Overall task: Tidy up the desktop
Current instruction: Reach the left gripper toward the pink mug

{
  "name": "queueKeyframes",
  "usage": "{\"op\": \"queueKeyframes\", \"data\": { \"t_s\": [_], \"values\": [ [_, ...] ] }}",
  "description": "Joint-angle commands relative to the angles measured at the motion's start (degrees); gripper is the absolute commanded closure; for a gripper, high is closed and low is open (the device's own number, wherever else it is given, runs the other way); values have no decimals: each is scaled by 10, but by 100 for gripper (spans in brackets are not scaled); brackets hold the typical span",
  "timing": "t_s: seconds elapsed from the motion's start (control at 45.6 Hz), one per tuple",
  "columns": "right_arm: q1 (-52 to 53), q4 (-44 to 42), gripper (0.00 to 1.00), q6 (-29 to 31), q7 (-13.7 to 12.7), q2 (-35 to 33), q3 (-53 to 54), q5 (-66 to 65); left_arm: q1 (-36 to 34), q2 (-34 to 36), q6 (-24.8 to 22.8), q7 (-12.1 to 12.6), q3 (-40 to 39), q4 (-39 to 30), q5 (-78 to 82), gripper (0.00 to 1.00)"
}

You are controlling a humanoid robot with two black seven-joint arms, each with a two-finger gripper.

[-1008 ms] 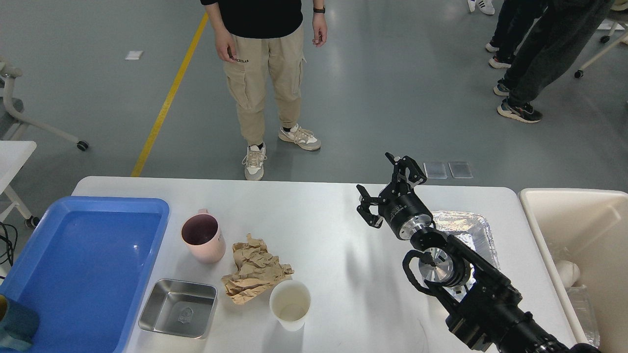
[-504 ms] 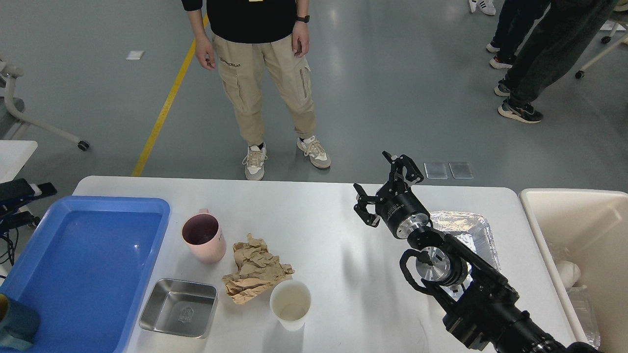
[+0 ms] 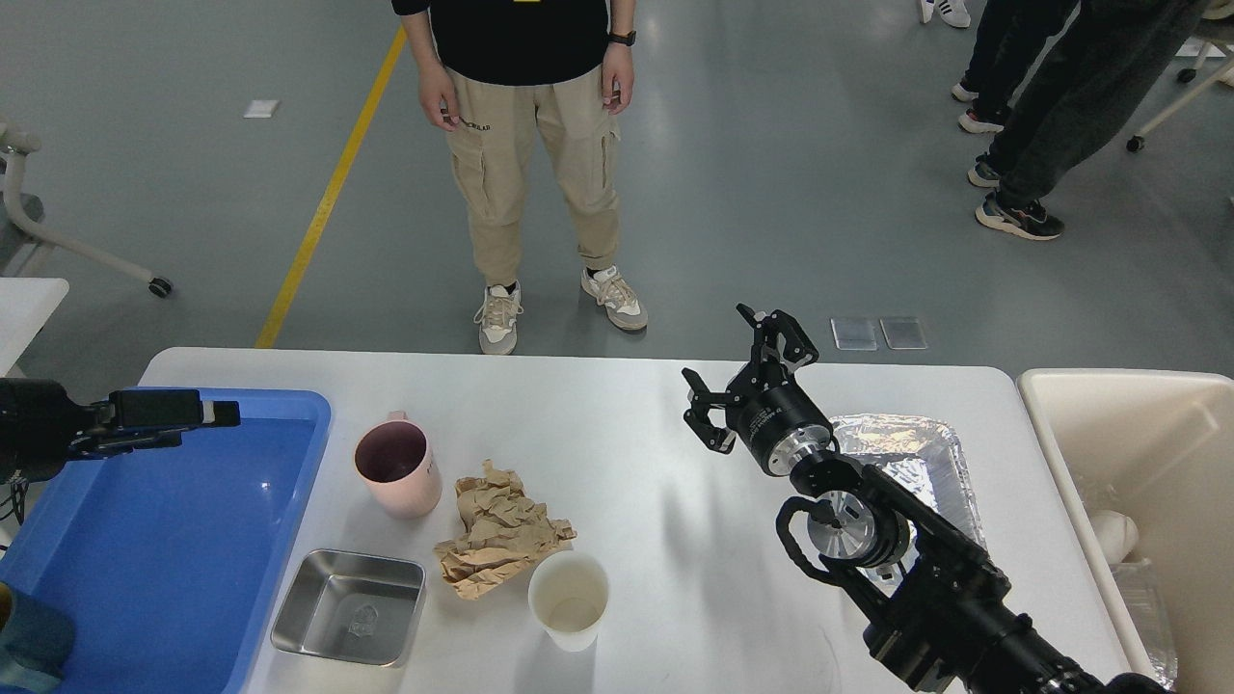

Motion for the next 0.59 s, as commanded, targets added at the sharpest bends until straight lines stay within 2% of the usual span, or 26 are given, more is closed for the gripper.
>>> {"op": "queueKeyframes", "data": {
  "t_s": [0.0,0.088,0.329,0.57],
  "values": [
    [0,0,0,0,0,-1,0,0,-23,-4,2,-29,30,-3,57,3],
    [0,0,0,0,0,-1,0,0,-38,-23,3,-44,40,-2,99,3],
    [-1,10,0,0,0,-5,0,0,-76,-90,21,-47,51,30,240,10],
    [-3,11,0,1,0,-5,-3,0,-90,-140,34,-45,65,80,289,11]
  ]
}}
